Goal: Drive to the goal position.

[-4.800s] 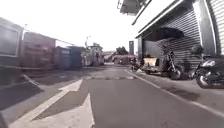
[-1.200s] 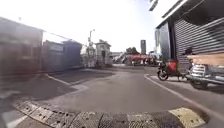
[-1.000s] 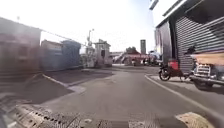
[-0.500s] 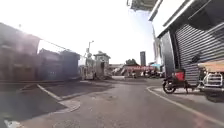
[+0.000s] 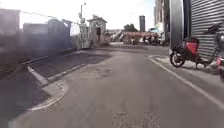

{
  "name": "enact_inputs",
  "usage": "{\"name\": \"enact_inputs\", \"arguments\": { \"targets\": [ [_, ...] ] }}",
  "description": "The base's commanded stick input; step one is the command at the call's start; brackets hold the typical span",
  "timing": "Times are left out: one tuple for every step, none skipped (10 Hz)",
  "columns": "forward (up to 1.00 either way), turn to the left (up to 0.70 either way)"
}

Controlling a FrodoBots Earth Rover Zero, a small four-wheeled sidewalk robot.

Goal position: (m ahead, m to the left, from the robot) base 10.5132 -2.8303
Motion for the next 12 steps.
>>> {"name": "enact_inputs", "arguments": {
  "targets": [
    [0.70,0.00],
    [0.70,0.00],
    [0.70,0.00],
    [0.70,0.00],
    [0.70,0.00],
    [0.70,0.00],
    [0.70,0.00],
    [0.70,0.00],
    [0.70,0.00],
    [0.70,0.00],
    [0.70,0.00],
    [0.70,0.00]
  ]
}}
